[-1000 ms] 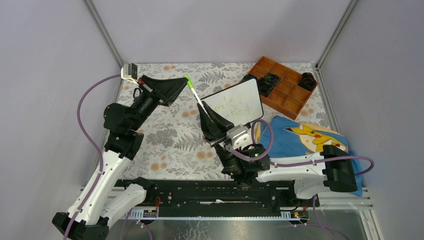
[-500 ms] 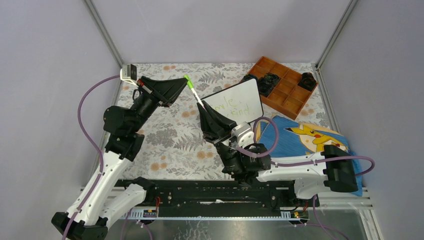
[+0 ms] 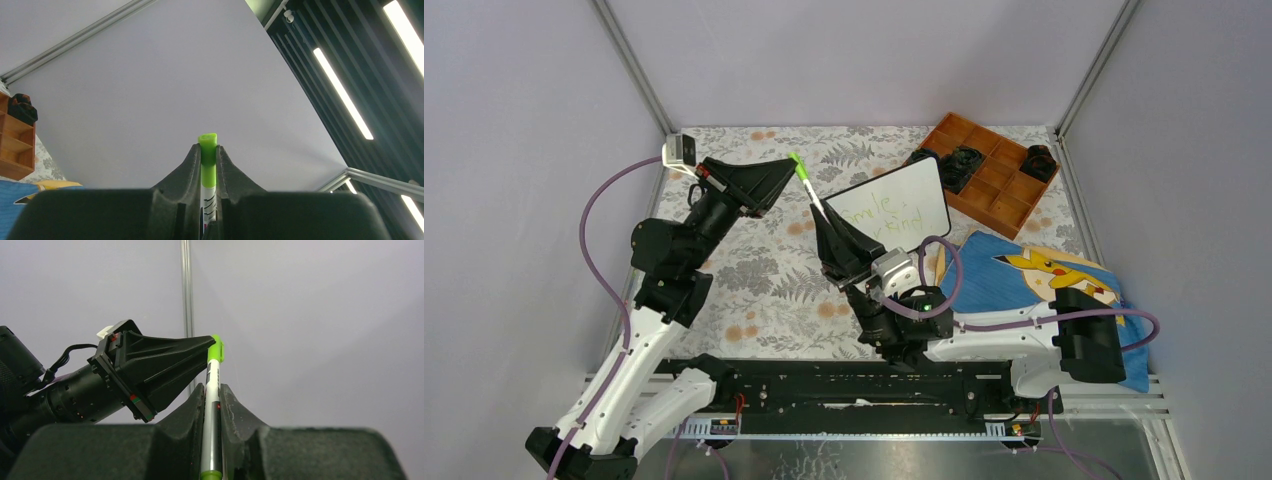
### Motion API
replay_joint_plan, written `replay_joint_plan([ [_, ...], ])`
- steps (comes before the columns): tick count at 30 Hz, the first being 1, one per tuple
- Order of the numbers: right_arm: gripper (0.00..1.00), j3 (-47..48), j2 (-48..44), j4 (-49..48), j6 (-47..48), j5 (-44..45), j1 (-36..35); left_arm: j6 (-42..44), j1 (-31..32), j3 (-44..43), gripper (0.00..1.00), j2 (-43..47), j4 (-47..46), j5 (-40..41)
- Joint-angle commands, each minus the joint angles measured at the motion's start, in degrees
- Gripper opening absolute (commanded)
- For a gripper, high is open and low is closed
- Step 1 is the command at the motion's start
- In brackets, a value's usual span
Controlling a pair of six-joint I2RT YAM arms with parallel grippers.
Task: Write a sentence on the whiteboard
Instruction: Close the whiteboard marker at the center of the board.
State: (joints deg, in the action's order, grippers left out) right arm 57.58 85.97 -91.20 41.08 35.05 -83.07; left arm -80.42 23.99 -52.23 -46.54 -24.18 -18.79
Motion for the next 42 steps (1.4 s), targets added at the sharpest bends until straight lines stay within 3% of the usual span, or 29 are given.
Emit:
replay_joint_plan([
  [1,0.00,3.6,0.6,-4.9,-0.1,-3.2,1.5,0.5,2.3,0.4,0.00,0.2,-1.7,-5.7],
  [5,0.00,3.0,-0.4,-4.5,-0.4,-3.7,1.6,1.1,2.4,0.5,0.00,0.7,-0.6,-5.3],
  [6,0.00,2.7,-0.7,-4.4,-0.5,-3.7,1.6,1.5,2.4,0.5,0.04,0.8,-0.1,-5.1],
  [8,0.00,2.1,-1.3,-4.2,-0.7,-3.8,1.6,1.9,2.4,0.4,0.22,1.0,0.8,-4.6],
  [11,0.00,1.3,-2.0,-4.0,-0.7,-3.6,1.6,2.0,2.4,0.2,0.38,1.0,0.7,-4.5],
  [17,0.00,0.5,-2.8,-4.0,-0.9,-3.7,1.6,2.4,2.4,-0.1,0.53,1.2,1.0,-4.2],
  [23,0.00,-1.1,-4.7,-3.3,-2.3,-4.3,1.6,4.3,2.4,-0.8,0.76,1.9,3.0,-2.9],
  [28,0.00,-4.6,-9.3,1.8,-7.3,-5.5,1.6,9.1,2.4,-3.6,0.79,2.0,6.3,0.3],
  [35,0.00,-7.5,-12.7,4.5,-11.5,-5.5,1.6,13.0,2.4,-6.0,0.79,0.3,3.8,0.2],
  [42,0.00,-7.8,-12.8,5.1,-11.9,-5.4,1.6,11.8,2.4,-6.5,0.71,-2.5,1.3,-2.3],
])
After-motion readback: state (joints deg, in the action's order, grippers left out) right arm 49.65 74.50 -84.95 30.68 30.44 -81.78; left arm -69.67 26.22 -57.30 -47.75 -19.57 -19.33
